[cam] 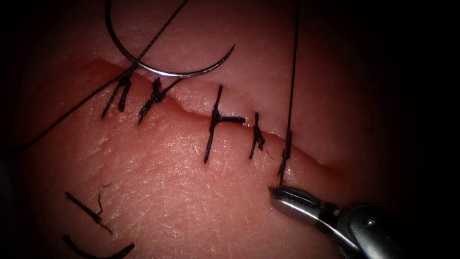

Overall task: Wound Closure
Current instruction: Pull the right gripper down and the left gripper up to tighten the suture

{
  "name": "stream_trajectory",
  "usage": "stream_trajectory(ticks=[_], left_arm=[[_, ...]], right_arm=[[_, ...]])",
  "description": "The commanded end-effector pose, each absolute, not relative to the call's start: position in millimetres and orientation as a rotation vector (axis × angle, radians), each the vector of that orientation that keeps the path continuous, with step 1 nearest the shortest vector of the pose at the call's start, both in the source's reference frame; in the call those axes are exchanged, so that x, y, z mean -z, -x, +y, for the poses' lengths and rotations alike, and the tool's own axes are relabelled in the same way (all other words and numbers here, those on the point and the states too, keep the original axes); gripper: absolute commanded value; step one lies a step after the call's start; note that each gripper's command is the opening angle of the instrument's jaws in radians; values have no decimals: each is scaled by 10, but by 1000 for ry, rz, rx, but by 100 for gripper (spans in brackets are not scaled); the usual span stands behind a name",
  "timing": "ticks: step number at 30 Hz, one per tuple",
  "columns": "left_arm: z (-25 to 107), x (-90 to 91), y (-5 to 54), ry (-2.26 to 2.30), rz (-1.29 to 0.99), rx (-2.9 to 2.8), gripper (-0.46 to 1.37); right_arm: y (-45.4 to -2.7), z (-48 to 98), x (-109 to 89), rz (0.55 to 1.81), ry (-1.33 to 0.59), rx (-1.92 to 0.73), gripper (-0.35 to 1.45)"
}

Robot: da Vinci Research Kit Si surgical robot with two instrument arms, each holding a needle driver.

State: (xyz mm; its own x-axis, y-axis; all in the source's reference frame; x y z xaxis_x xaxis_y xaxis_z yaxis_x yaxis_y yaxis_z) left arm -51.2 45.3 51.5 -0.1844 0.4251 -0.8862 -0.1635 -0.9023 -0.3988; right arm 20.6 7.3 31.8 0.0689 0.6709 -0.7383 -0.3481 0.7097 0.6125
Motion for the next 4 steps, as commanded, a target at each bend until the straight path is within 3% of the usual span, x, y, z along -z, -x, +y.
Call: stream_trajectory(ticks=[1,4], left_arm=[[453,-515,513,1709,-309,-2138,-35],[455,-511,513,1709,-308,-2140,-35]], right_arm=[[-206,73,-318,1288,-303,-788,-35],[-206,73,-318,1288,-303,-788,-35]])
